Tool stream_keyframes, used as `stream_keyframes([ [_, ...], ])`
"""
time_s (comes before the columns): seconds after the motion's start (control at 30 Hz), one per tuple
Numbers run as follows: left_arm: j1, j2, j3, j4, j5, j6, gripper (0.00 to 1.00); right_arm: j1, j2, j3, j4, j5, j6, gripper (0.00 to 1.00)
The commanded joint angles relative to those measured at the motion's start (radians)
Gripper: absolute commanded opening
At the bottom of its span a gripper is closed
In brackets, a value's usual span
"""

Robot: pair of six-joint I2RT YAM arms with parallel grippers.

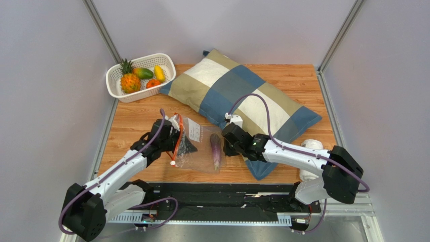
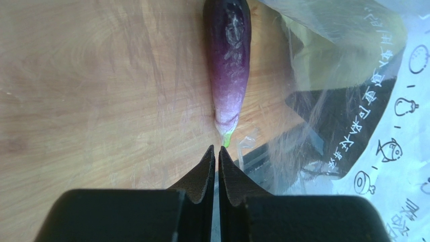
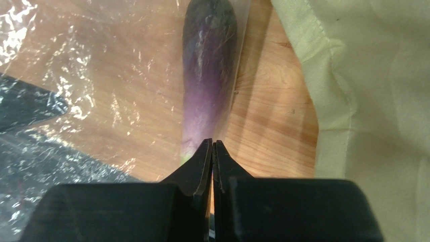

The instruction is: Open the zip-top bag and remove the fake food

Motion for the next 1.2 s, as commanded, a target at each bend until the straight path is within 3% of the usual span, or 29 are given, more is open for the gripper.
stream_keyframes([
  [0.0,0.004,-0.014,-0.002,0.053,0.053,0.033,0.08,-0.011,0.043,-0.031,0.125,0.059,-0.081,0.04],
  [0.13,0.003,-0.032,-0.018,0.096,0.085,0.025,0.09,-0.013,0.121,-0.039,0.191,0.047,-0.112,0.06],
  [0.23,0.003,-0.031,-0.016,0.088,0.09,0.036,0.15,-0.014,0.185,-0.033,0.231,0.028,-0.113,0.07],
  [0.33,0.001,0.009,-0.007,0.102,0.091,0.045,0.23,-0.016,0.224,-0.035,0.294,-0.007,-0.106,0.08],
  [0.6,-0.005,0.132,-0.062,0.274,0.035,0.033,0.29,-0.016,0.293,-0.002,0.408,-0.094,-0.098,0.08],
  [0.83,-0.005,0.299,-0.059,0.386,0.014,0.085,0.46,-0.016,0.345,0.008,0.501,-0.177,-0.058,0.08],
  [0.97,-0.007,0.417,-0.076,0.482,0.014,0.077,0.49,-0.016,0.367,0.008,0.537,-0.21,-0.034,0.07],
  [1.17,-0.017,0.472,-0.081,0.553,0.085,0.102,0.49,-0.027,0.38,0.028,0.531,-0.242,-0.035,0.05],
])
